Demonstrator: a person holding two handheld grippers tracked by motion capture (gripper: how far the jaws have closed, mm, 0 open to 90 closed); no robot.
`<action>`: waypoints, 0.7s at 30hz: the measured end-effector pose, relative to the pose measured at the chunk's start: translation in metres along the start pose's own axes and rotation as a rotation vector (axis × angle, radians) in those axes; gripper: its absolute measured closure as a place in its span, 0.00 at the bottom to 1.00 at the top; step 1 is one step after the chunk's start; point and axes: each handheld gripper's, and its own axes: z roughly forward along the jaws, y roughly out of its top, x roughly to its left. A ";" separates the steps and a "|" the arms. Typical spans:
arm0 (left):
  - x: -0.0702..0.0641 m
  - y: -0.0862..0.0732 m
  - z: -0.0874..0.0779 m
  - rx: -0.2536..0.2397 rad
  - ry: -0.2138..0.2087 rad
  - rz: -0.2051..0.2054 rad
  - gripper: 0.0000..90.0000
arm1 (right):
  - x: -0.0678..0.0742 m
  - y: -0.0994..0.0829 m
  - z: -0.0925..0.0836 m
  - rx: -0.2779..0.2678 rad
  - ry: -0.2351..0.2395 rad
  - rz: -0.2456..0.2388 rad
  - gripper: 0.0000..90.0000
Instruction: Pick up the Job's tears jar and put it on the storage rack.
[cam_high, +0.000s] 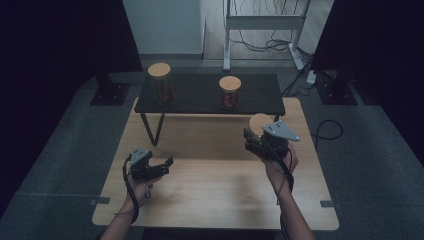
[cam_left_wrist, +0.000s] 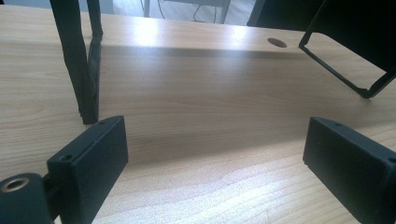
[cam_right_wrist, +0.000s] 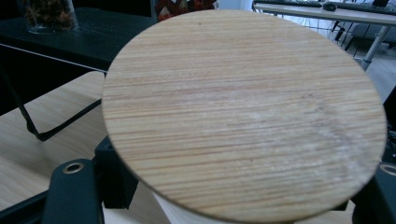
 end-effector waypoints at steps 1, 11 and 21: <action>0.000 0.000 0.000 0.000 0.000 0.000 0.07 | 0.000 0.001 0.000 -0.001 -0.001 0.001 0.28; 0.001 0.000 0.000 -0.001 0.001 -0.002 0.07 | -0.001 0.004 0.004 0.000 -0.011 -0.001 0.28; 0.001 0.000 0.001 0.003 0.001 0.000 0.07 | -0.002 0.011 0.007 -0.002 -0.019 -0.009 0.28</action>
